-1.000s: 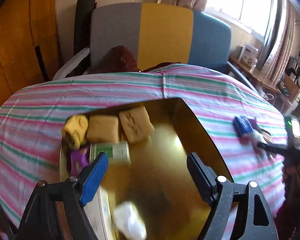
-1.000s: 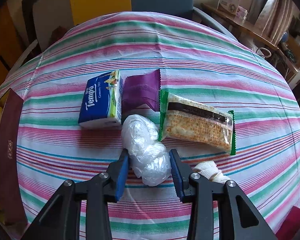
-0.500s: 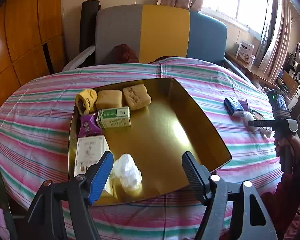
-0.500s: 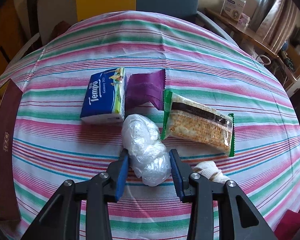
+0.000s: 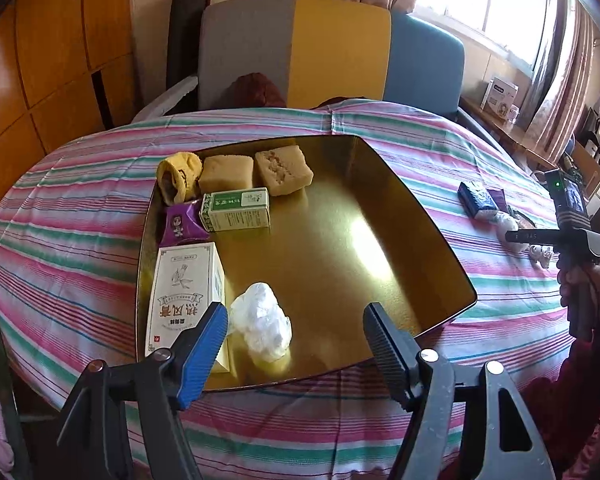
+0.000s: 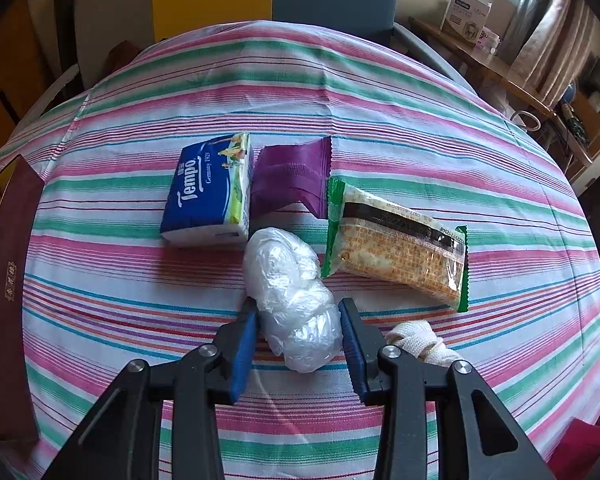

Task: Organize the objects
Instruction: 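Lift the second plastic-wrapped bundle off the cloth with the right gripper, then carry the bundle into the tray and open the right gripper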

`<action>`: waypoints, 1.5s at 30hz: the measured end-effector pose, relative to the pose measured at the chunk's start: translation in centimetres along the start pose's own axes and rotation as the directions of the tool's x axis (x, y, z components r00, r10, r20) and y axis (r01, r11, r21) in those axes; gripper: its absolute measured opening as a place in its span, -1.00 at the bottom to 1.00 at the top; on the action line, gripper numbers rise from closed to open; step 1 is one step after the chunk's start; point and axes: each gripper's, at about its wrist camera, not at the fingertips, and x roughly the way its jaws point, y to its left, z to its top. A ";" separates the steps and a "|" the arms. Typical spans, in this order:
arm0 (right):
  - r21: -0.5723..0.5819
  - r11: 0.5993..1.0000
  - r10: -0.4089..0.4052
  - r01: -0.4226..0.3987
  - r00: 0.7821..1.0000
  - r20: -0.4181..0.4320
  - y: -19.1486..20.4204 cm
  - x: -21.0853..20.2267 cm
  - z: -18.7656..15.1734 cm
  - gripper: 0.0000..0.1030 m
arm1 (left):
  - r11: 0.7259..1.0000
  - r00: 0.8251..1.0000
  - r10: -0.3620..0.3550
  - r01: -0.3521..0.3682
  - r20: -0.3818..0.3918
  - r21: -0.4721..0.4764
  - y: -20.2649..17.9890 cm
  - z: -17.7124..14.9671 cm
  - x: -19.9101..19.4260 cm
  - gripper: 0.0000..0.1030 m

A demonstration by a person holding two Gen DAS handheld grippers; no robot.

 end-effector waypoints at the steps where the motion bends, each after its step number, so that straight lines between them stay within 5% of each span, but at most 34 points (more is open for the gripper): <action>1: -0.002 1.000 0.000 0.000 1.000 0.000 0.0 0.1 0.0 -0.22 | 1.000 1.000 -0.002 0.002 -0.004 -0.001 0.0 0.0 0.1 0.39; 16: -0.001 1.000 -0.004 0.004 1.000 0.013 -0.2 -0.1 0.0 -0.23 | 1.000 1.000 -0.013 0.013 -0.017 -0.027 0.8 -0.2 0.1 0.31; 26: 0.087 0.990 0.098 -0.114 0.981 0.170 -1.1 -6.0 0.7 -0.23 | 0.987 0.997 0.050 -0.041 0.059 -0.154 7.0 0.6 -2.6 0.30; 32: -0.050 0.979 0.206 -0.199 0.949 0.240 5.3 -10.4 0.6 -0.23 | 0.976 0.996 0.068 -0.056 0.051 -0.210 9.3 0.0 -2.4 0.29; 36: -0.189 0.935 0.339 -0.300 0.912 0.230 12.0 -12.7 -0.2 -0.23 | 0.974 0.998 0.052 -0.042 0.039 -0.223 9.7 -0.4 -1.8 0.28; 40: -0.313 0.857 0.466 -0.408 0.874 0.136 20.2 -13.0 -1.3 -0.23 | 0.974 0.998 0.041 -0.031 0.039 -0.226 9.8 -0.7 -1.7 0.28; 45: -0.382 0.794 0.513 -0.473 0.858 0.003 29.0 -10.6 -2.9 -0.23 | 0.969 0.999 0.024 -0.017 0.025 -0.246 10.4 -1.2 -1.3 0.28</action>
